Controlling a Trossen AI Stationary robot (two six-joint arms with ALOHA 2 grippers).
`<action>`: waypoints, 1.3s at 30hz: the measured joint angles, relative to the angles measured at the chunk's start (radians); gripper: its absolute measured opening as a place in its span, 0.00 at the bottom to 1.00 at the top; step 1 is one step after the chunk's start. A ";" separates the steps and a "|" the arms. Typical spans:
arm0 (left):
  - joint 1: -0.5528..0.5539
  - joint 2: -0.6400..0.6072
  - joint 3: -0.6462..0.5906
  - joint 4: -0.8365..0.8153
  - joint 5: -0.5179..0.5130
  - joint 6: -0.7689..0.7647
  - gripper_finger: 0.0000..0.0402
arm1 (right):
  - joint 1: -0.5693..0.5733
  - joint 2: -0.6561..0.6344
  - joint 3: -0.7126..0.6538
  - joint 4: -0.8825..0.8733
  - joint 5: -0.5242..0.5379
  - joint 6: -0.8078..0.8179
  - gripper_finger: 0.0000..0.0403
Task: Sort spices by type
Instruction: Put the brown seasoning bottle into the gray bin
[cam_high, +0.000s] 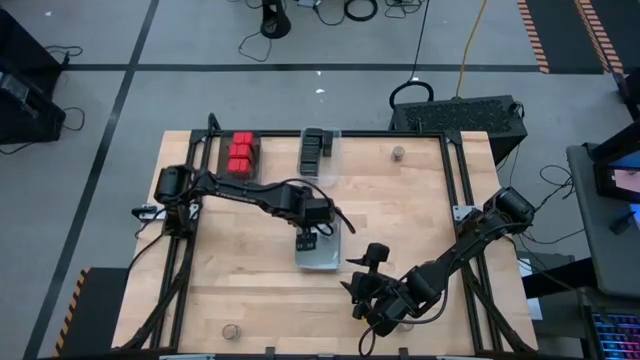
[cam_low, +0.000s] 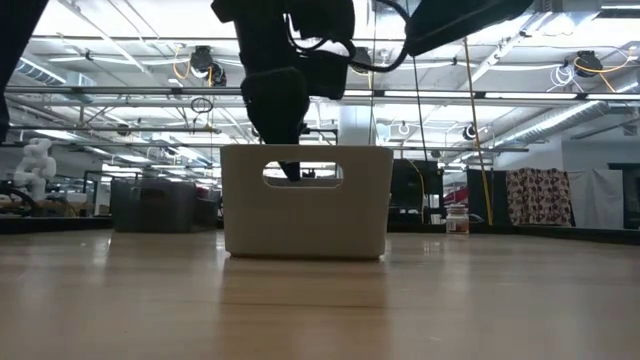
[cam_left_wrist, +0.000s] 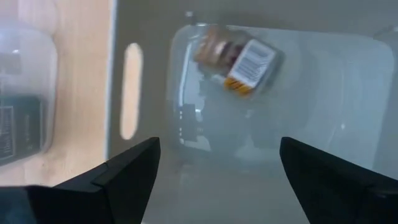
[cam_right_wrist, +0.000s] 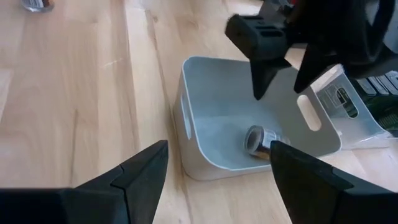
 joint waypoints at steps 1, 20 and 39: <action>-0.004 0.000 0.000 0.000 0.000 0.001 0.84 | 0.000 0.000 0.000 -0.006 0.000 0.000 0.65; -0.074 0.000 0.000 0.133 -0.124 0.062 0.76 | 0.016 0.000 0.000 -0.195 0.008 0.174 0.65; 0.012 0.008 -0.001 0.060 0.119 -0.355 0.34 | 0.015 0.000 0.000 -0.189 0.004 0.184 0.65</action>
